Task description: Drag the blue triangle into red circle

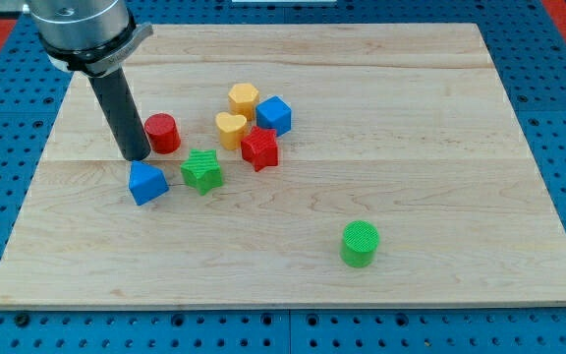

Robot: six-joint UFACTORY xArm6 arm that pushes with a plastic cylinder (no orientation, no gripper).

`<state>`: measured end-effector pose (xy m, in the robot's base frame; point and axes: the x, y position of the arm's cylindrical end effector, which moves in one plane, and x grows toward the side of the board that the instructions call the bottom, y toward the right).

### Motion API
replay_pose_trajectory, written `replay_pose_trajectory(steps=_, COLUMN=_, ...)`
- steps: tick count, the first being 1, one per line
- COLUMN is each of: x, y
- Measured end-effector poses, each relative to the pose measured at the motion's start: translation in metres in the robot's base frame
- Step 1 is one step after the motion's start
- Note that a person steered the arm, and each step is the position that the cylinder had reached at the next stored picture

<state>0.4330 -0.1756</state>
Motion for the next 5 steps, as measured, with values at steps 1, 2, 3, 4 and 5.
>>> replay_pose_trajectory(steps=1, x=0.001, y=-0.016)
replay_pose_trajectory(steps=2, x=0.031, y=-0.061)
replay_pose_trajectory(steps=3, x=0.083, y=-0.081)
replay_pose_trajectory(steps=4, x=0.098, y=-0.032)
replay_pose_trajectory(steps=5, x=0.091, y=0.002)
